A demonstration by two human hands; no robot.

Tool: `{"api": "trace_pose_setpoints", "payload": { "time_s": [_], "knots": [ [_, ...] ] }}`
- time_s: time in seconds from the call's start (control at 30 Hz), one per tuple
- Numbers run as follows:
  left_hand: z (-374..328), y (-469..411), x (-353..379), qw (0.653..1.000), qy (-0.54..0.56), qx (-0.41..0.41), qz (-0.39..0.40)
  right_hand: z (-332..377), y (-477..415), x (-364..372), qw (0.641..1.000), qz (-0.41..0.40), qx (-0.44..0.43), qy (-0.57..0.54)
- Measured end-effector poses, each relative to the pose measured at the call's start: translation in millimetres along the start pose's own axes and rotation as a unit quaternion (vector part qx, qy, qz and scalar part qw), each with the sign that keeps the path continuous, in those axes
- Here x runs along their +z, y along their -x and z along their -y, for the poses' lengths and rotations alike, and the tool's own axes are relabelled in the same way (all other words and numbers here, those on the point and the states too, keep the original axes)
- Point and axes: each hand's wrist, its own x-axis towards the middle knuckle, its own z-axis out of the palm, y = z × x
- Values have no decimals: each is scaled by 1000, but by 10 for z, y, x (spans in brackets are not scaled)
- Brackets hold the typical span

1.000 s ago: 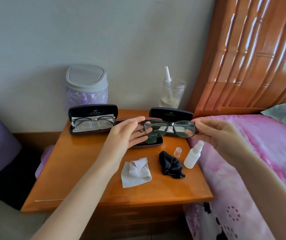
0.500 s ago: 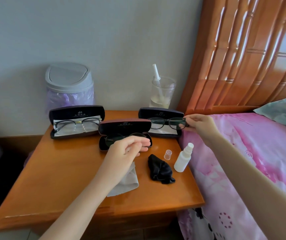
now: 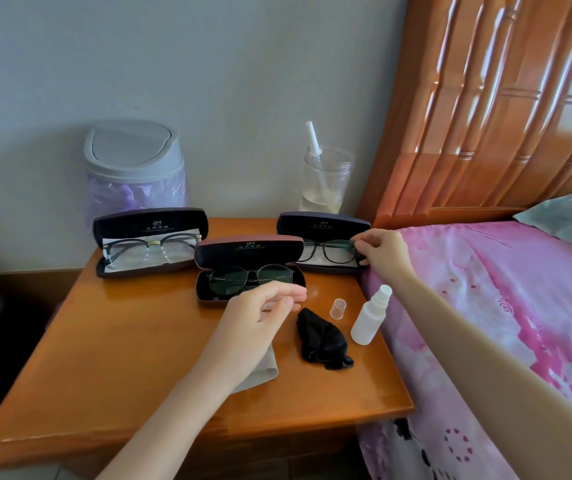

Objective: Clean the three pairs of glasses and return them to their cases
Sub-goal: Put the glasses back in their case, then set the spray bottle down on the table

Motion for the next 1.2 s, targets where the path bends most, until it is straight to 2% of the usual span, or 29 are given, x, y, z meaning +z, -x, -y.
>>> {"api": "trace_pose_setpoints", "payload": {
  "time_s": [0.1, 0.2, 0.27, 0.33, 0.43, 0.53, 0.63, 0.73, 0.83, 1.0, 1.13, 1.2],
  "knots": [
    [0, 7, 3, 1000, -11, 2, 2, 0, 53, 2, 999, -17, -28, 43],
    [1, 7, 8, 1000, -17, 5, 3, 25, 164, -77, 997, -42, -57, 38],
    [-4, 10, 9, 1000, -17, 6, 6, 66, 271, -197, 994, -23, -101, 23],
    [-14, 13, 9, 1000, -18, 7, 9, 101, 378, -324, 986, 90, -140, 1],
    [-30, 25, 23, 1000, -25, 5, 18, 103, 457, -446, 950, 276, -144, 22],
    [-33, 36, 57, 999, -38, 5, 29, 90, 424, -465, 918, 365, -145, 49],
    [-36, 45, 76, 998, -59, 9, 33, 82, 403, -387, 895, 415, -157, 47],
    [-54, 32, 76, 998, -57, 15, 26, 38, 403, -299, 893, 414, -168, 49],
    [-94, 29, 95, 998, -59, 29, 24, 26, 418, -319, 909, 389, -152, 9],
    [-205, 13, 266, 994, -83, 60, 45, 143, 512, -676, 962, 237, -112, -80],
    [-247, -99, 500, 990, -108, 71, 52, 331, 724, -991, 959, 190, -157, -140],
    [-261, -164, 610, 990, -111, 70, 57, 386, 831, -1041, 958, 181, -184, -126]
  ]
}}
